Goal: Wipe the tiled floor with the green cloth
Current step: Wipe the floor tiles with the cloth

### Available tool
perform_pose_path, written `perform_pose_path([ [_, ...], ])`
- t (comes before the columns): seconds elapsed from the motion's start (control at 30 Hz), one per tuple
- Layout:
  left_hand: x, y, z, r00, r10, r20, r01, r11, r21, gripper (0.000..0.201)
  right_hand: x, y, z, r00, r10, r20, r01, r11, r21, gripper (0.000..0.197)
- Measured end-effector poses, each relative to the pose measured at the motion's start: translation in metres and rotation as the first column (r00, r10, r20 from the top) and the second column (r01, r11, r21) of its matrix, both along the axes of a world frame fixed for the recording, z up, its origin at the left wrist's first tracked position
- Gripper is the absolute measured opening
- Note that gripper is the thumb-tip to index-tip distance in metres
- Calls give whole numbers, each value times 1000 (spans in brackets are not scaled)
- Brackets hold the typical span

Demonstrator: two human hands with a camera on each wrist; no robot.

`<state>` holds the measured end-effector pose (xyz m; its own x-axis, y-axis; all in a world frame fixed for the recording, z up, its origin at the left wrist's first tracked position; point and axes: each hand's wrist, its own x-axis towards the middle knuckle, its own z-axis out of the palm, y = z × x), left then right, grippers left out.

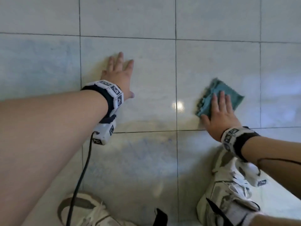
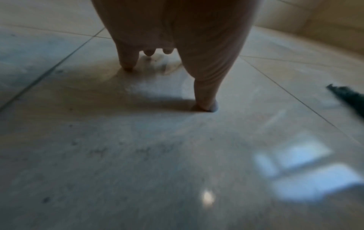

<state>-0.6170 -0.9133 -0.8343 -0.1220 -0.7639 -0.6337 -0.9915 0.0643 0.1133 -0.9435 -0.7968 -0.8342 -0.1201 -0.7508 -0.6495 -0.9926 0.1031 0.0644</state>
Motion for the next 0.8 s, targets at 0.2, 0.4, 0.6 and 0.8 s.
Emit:
perform_pose_path([
  [0.2, -5, 25, -5, 992, -125, 33, 126, 992, -20, 117, 71, 2, -11, 989, -118, 88, 125, 989, -75, 87],
  [0.4, -2, 29, -4, 997, -79, 3, 79, 997, -14, 110, 170, 15, -11, 856, 456, 244, -448, 889, -93, 84],
  [0.6, -5, 30, -3, 997, -71, 7, 71, 997, 20, 117, 46, -20, -14, 974, -223, 42, 227, 966, -122, 82],
  [0.8, -2, 32, 1, 999, -46, -9, 47, 998, 35, 116, 32, -57, -22, 802, -596, 39, 589, 779, -215, 80],
])
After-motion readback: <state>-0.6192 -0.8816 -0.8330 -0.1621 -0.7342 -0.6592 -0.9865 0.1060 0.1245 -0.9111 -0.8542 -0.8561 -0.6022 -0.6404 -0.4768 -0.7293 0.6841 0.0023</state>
